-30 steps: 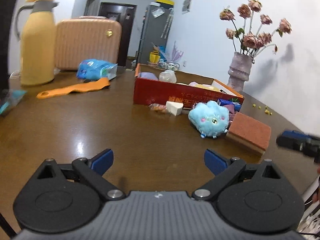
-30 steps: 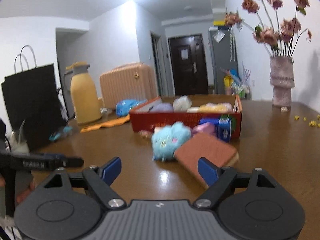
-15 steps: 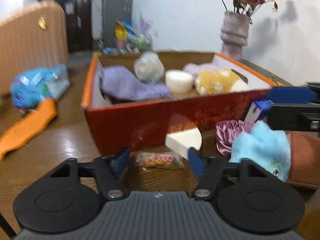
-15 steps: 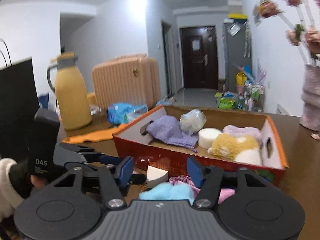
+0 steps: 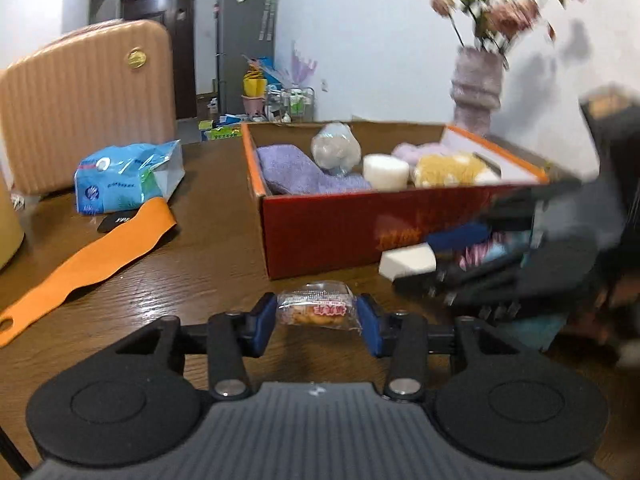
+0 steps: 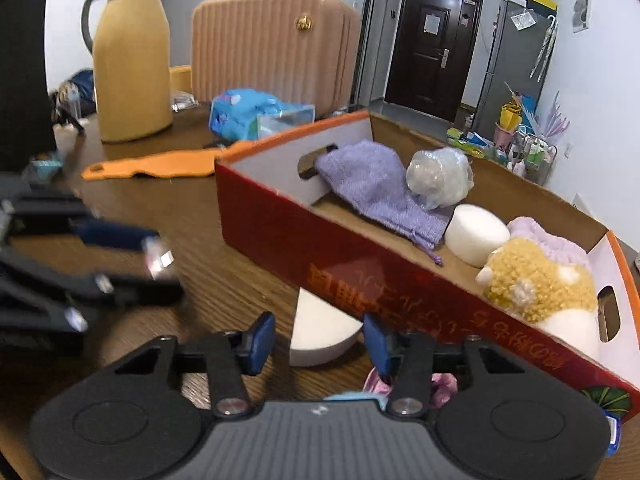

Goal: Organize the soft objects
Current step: 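Carry the packet and foam wedge into the red box and open both grippers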

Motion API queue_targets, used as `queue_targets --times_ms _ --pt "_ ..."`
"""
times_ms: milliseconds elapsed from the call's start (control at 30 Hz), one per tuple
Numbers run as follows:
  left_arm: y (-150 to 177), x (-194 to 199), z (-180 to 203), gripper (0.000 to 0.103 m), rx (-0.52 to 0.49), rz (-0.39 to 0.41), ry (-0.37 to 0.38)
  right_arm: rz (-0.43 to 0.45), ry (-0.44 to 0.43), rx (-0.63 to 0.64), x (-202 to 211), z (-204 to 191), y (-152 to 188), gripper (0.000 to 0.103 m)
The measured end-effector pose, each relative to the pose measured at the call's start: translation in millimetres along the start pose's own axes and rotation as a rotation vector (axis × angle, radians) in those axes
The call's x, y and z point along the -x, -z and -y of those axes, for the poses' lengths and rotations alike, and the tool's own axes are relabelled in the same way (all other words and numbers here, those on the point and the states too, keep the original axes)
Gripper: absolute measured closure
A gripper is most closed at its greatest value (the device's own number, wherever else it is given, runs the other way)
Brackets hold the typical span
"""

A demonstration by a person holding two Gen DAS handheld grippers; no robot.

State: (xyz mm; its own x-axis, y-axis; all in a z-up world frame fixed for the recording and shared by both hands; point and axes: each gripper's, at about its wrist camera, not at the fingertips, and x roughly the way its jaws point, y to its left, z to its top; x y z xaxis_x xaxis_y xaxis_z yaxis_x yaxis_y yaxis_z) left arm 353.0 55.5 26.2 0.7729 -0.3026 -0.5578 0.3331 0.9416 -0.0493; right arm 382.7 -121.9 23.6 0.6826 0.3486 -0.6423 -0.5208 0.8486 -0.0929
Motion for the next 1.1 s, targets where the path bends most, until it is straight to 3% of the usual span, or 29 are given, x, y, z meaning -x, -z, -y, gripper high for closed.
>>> queue_targets --times_ms 33,333,567,600,633,700,833,1000,1100 --pt "-0.6 0.6 -2.6 0.058 0.014 -0.002 0.006 0.002 0.013 0.019 -2.3 -3.6 0.7 0.070" --pt "5.1 -9.3 -0.3 0.058 -0.001 -0.039 -0.011 0.060 -0.010 0.047 4.8 -5.6 5.4 0.074" --pt "0.8 -1.4 -2.9 0.058 -0.016 0.020 -0.077 0.121 -0.004 0.065 16.6 -11.2 4.5 0.074" --pt "0.4 1.1 -2.3 0.059 0.002 0.022 -0.124 0.136 -0.011 0.053 22.3 -10.5 3.2 0.074" --pt "0.4 6.3 -0.8 0.059 0.024 0.021 -0.155 0.160 0.006 0.049 31.4 -11.9 2.7 0.074" --pt "6.3 31.0 6.5 0.059 0.076 0.055 -0.109 0.232 0.036 0.041 62.7 -19.2 7.7 0.074" --pt "34.4 86.6 40.4 0.059 0.127 0.111 -0.054 0.322 -0.036 -0.009 129.8 -32.2 40.8 0.074" --pt "70.5 141.6 79.0 0.059 0.185 0.146 -0.005 0.351 -0.068 -0.074 193.0 -42.0 97.6 0.074" --pt "75.2 163.0 95.7 0.058 0.179 0.170 0.012 0.361 -0.050 -0.100 220.9 -42.9 121.0 0.074"
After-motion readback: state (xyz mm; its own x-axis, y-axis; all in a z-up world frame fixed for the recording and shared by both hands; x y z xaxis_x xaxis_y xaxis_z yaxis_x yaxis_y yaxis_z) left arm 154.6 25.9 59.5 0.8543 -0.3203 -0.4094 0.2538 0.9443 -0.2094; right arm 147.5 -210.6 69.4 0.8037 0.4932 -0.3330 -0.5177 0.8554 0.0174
